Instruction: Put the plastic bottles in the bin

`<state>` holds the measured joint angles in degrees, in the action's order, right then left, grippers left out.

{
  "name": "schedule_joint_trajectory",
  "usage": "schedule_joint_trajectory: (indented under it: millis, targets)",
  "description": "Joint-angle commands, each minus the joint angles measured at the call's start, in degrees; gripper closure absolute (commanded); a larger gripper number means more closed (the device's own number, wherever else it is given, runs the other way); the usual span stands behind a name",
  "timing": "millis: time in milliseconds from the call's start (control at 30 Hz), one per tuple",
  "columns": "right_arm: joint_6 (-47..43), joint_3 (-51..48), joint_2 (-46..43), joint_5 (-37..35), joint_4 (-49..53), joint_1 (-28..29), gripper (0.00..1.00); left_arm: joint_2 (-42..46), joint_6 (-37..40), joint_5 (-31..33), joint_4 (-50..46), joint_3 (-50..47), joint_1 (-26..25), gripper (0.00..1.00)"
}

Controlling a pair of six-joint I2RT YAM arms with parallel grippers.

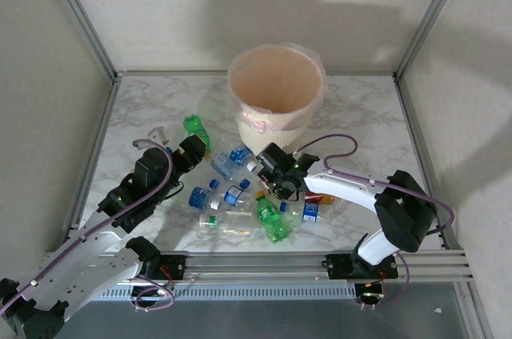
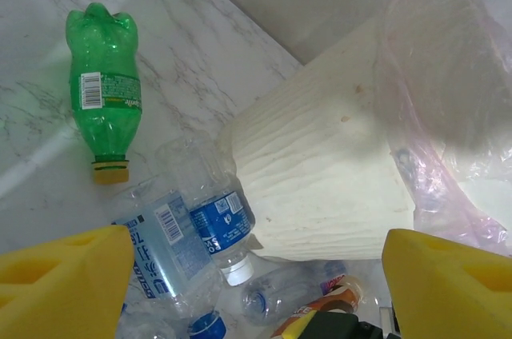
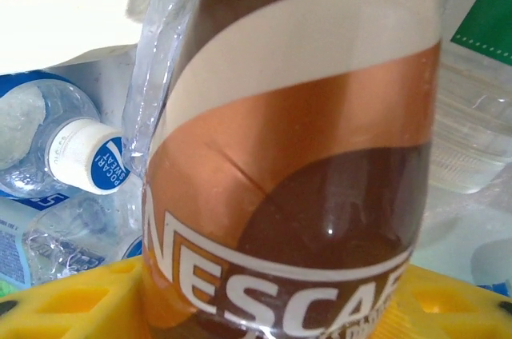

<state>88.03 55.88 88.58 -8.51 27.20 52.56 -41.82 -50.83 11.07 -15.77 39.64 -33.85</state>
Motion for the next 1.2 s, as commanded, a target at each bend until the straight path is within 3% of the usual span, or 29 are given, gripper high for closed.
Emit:
schedule_joint_trajectory:
  millis: [0,433,733,967,1167]
  targets:
    - [-0.8,-0.2,-1.8,-0.8,0.3,0.6,0.40,0.9,0.5,0.0,-1.7,0.6,0.8,0.19]
    - [-3.0,1.3,-8.9,-7.5,10.0,4.0,0.42,-1.7,-0.1,0.6,-0.7,1.1,1.4,0.18]
    - [-0.9,1.4,-21.3,-16.7,26.0,4.5,0.43,-5.0,-1.9,1.5,-1.5,2.0,2.6,0.18]
    - [-8.3,18.5,-23.8,-27.8,40.1,1.9,0.45,-6.3,-2.5,0.6,-1.6,2.7,3.3,0.18]
    - [-28.8,37.9,-18.5,-27.3,34.2,-4.1,0.46,-5.8,-2.4,0.3,-2.3,2.2,4.0,0.18]
